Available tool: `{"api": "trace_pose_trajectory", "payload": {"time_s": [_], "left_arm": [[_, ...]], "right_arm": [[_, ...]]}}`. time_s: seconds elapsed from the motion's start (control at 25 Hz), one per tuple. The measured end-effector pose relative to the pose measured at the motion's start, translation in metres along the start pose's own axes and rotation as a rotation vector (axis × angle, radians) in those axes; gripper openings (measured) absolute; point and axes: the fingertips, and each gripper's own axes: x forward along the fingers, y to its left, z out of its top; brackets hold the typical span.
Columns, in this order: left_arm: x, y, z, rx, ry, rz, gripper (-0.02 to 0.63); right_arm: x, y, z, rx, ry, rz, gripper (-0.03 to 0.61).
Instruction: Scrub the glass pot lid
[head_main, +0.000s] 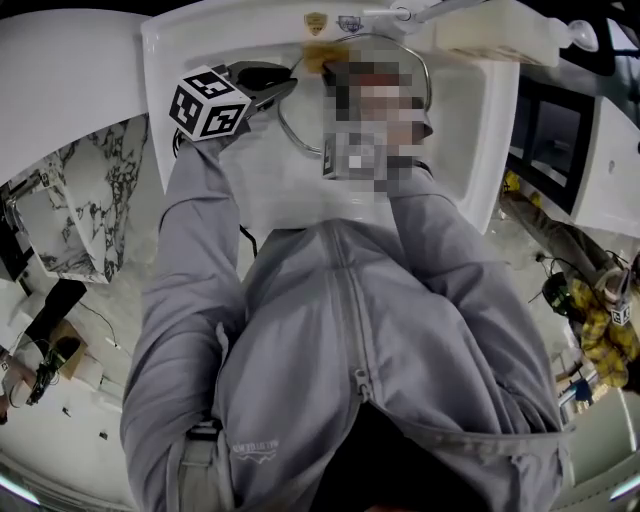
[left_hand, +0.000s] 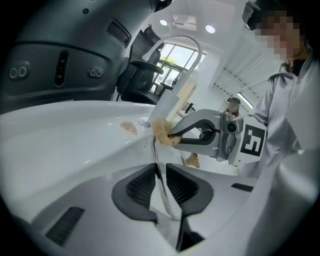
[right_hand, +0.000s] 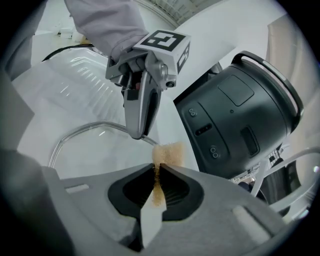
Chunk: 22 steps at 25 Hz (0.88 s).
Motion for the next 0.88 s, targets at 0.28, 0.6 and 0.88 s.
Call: {"api": "trace_pose_trajectory", "payload": {"time_s": [0.28, 0.6, 0.88], "left_arm": [[-0.004, 0.004, -0.004, 0.006, 0.018, 0.016, 0.051], [-0.006, 0.004, -0.006, 0.006, 0.008, 0.038, 0.044], [-0.005, 0.007, -0.008, 0.012, 0.015, 0.071, 0.041]], "right_arm": [[-0.002, 0.03, 0.017, -0.077, -0.019, 0.052, 0.029], [-0.018, 0.085, 0.034, -0.07, -0.05, 0.194, 0.029], [-0.026, 0.145, 0.026, -0.09, 0.034, 0.413, 0.029]]}}
